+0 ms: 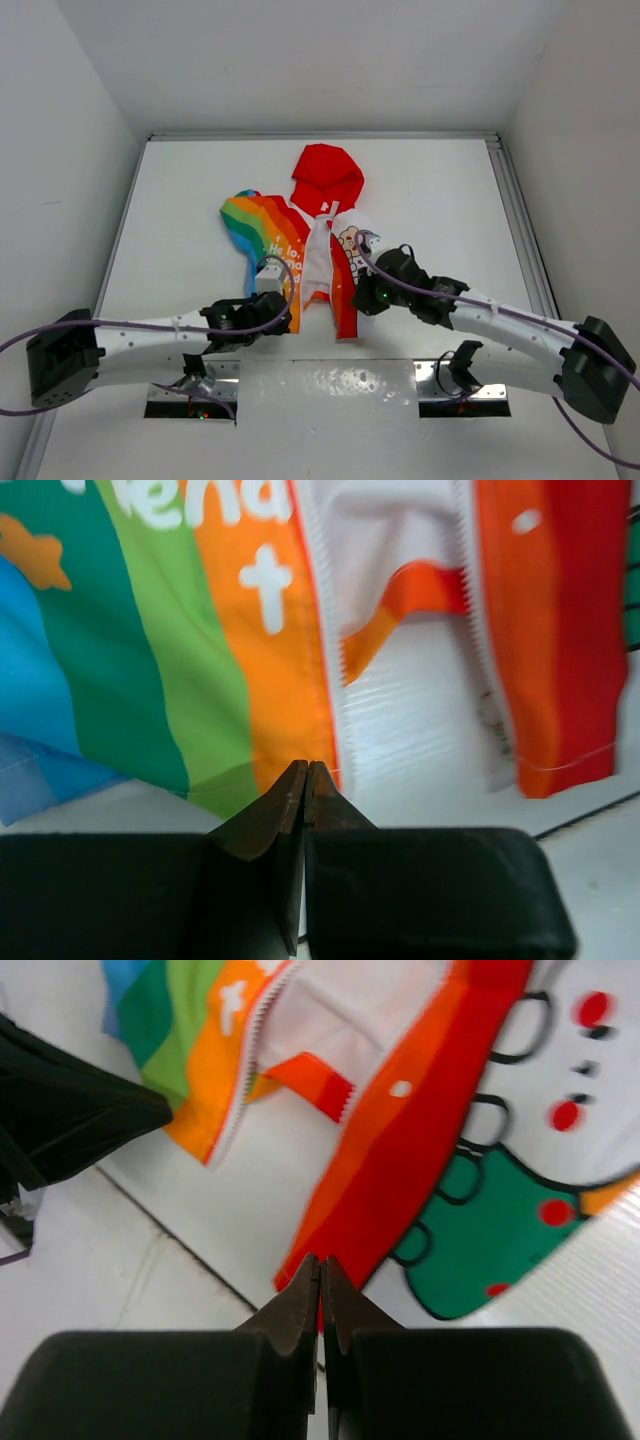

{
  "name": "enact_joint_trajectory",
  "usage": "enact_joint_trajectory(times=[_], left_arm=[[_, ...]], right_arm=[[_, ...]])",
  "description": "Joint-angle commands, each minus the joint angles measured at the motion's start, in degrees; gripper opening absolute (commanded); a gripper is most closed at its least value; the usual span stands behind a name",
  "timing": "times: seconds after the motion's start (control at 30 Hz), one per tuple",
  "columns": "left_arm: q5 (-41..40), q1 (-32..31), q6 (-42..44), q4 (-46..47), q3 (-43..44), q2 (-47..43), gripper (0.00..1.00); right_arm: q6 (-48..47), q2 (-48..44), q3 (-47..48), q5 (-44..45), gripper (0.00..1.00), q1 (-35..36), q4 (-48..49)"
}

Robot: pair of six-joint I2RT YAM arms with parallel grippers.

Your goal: Zip up the jacket

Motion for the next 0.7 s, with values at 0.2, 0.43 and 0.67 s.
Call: enact_joint_trajectory(times=[0.2, 0.43, 0.67], left_arm=[[-3.39, 0.9, -2.17, -0.68, -0.48, -8.3, 0.0], [-11.39, 1.87, -2.35, -8.59, 2.95, -15.6, 0.0], [-10.69, 2.14, -2.17, -8.51, 2.16, -19.64, 0.0]], right_arm=[[14.16, 10.84, 0.96, 0.98, 0.1, 8.77, 19.7], [19.01, 23.59, 2.09, 2.2, 0.39, 12.02, 28.49], [22.0, 32.64, 1.4, 3.44, 0.4, 12.46, 36.93]])
